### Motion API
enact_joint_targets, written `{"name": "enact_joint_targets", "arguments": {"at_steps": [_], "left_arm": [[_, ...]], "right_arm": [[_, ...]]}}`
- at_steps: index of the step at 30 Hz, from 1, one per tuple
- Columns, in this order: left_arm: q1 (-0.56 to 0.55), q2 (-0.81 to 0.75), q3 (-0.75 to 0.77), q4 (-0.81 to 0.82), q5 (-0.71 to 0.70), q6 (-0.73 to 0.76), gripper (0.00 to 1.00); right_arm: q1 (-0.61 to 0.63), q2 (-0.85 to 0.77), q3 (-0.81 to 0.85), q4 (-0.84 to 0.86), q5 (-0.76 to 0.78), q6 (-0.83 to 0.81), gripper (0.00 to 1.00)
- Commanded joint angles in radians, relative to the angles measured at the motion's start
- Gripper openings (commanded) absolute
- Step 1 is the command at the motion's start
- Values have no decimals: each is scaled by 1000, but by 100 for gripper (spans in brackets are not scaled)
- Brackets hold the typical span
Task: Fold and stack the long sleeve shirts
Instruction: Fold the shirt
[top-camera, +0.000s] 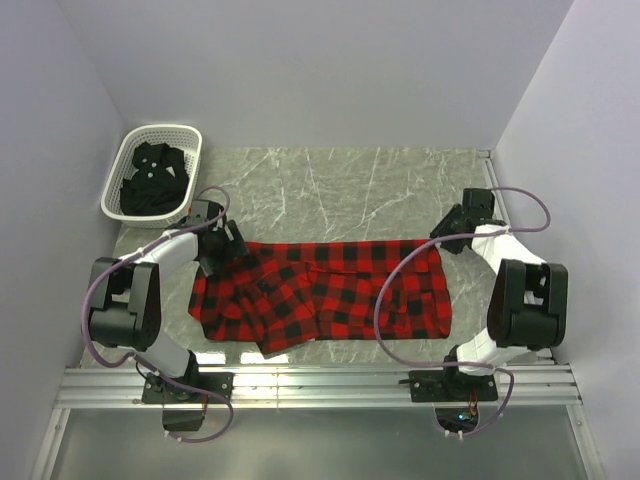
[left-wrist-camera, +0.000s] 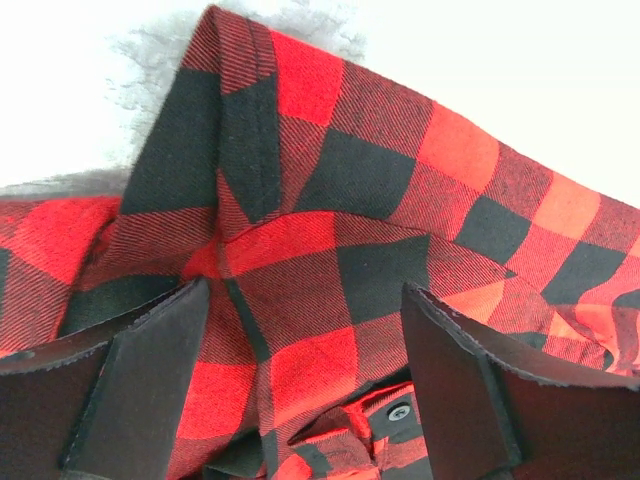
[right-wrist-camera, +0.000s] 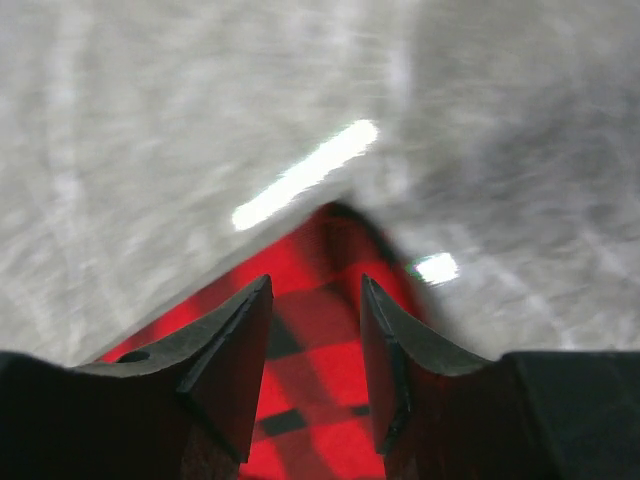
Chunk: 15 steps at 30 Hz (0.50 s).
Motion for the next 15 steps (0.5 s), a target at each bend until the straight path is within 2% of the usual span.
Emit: {"name": "enact_joint_targets", "arguments": {"at_steps": [1, 3, 6, 8, 10, 15], "left_arm": [[6, -50, 49, -20, -41, 9, 84], [6, -79, 79, -30, -43, 4, 84], [4, -118, 115, -35, -61, 8, 84], [4, -130, 124, -15, -60, 9, 84], [0, -138, 120, 14, -41, 3, 82], [-20, -70, 109, 114, 31, -38, 77]], "right_arm": [[52, -93, 38, 55, -44, -9, 48], [80, -96, 20, 100, -135, 26, 48], [169, -84, -6, 201, -192, 81, 48], [236, -70, -35, 313, -261, 144, 48], [275, -38, -58, 458, -331, 196, 48], [388, 108, -57, 671, -396, 319, 48]]}}
